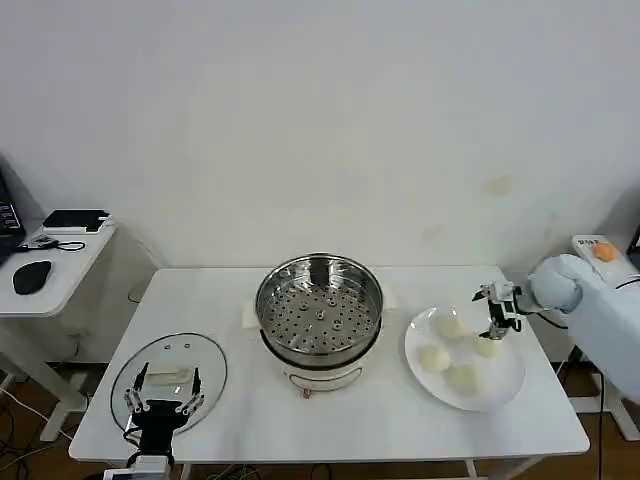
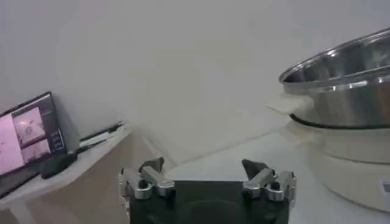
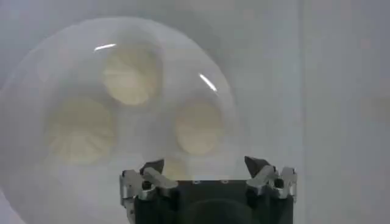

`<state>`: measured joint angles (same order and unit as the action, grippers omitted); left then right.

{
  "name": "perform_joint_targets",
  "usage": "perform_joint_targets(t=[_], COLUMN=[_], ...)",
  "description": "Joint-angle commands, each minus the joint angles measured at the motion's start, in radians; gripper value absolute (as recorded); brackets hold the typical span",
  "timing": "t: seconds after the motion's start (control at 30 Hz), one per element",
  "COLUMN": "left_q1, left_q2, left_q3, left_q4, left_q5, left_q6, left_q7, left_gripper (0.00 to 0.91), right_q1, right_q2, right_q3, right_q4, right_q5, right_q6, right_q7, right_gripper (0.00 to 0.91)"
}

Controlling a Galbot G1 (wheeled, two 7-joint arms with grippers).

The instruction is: Take steamed baozi put them in steamer then cover it.

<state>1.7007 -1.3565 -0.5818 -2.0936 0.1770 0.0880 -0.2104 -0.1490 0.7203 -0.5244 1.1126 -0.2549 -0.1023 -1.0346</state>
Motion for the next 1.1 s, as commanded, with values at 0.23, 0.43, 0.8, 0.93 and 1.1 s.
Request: perform_joint_targets(t=[0.23,0.43,0.8,0.93,1.1], left_q1=[0.000,0.000,-0.001,0.001,0.001], left_q2=[-0.002,-0.001,-0.001,-0.002,-0.004], left_q3=[-0.005,-0.009,-0.011,-0.012,-0.009], left_q4=[0.005,0.012,0.015,0.016,0.013], left_q5=[0.008,0.010,0.011,0.012,0.015], left_q6=[-0.002,-0.004,-0.007,-0.008,-0.008], left_q7=[0.003,0.003,0.003,0.003,0.004], left_gripper=[0.907,0.907,0.907,0.907,0.907], right_q1=[0.083,0.077,0.057,0.054,0.056], right_q2=[0.120,0.154,0.195,0.199,0.203], right_q3=[-0.101,-0.087,-0.069,-0.063,-0.047], right_q4=[-0.162,-0.205,-0.254,-0.258,-0.263], right_q5=[-0.011,-0.027,-0.061,-0.063,-0.056], right_q6=[0.025,0.024,0.022,0.017,0.012], right_q7=[0.006,0.015,0.030,0.038,0.048], right_gripper=[0.907,0.907,0.887,0.907,0.907])
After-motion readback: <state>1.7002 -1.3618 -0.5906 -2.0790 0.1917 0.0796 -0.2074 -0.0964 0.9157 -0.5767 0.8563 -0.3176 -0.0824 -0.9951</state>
